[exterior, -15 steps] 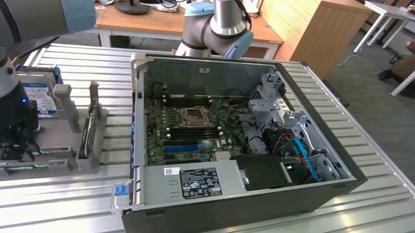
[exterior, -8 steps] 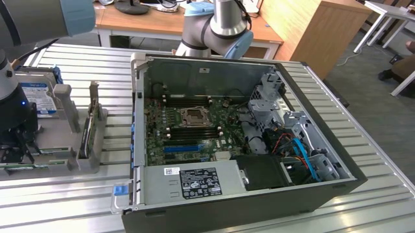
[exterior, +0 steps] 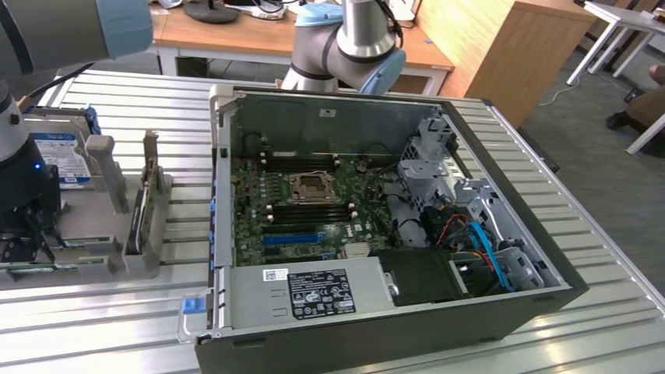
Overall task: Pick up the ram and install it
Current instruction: 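Pick up the ram and move it above insertion slot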
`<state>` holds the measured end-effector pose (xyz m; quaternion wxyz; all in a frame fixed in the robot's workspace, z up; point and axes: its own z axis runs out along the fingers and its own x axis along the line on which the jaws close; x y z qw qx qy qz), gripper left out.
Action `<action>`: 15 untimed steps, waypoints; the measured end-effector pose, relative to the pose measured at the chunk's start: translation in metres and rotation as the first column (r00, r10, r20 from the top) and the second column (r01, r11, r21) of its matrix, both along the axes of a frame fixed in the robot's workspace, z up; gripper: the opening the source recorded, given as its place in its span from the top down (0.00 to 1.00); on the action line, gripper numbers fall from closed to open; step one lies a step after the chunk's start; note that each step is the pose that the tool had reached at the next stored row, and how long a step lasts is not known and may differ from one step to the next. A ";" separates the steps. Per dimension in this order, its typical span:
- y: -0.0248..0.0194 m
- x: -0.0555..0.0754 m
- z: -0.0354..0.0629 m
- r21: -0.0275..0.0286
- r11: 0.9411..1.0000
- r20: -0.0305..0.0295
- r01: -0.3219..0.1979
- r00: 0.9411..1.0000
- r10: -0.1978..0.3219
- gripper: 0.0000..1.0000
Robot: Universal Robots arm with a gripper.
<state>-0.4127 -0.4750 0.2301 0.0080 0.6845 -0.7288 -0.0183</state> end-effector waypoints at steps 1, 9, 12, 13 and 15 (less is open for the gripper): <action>0.0000 0.000 -0.0005 0.000 1.000 0.000 0.000 1.000 0.000 0.70; 0.0000 0.000 -0.0053 0.000 1.000 0.000 0.000 1.000 0.000 0.70; 0.0000 0.000 -0.0056 0.000 1.000 0.000 0.000 1.000 0.000 0.70; 0.0000 0.000 -0.0057 0.000 1.000 0.000 0.000 1.000 0.000 0.70; 0.0000 0.000 -0.0059 0.000 1.000 0.000 0.000 1.000 0.000 0.70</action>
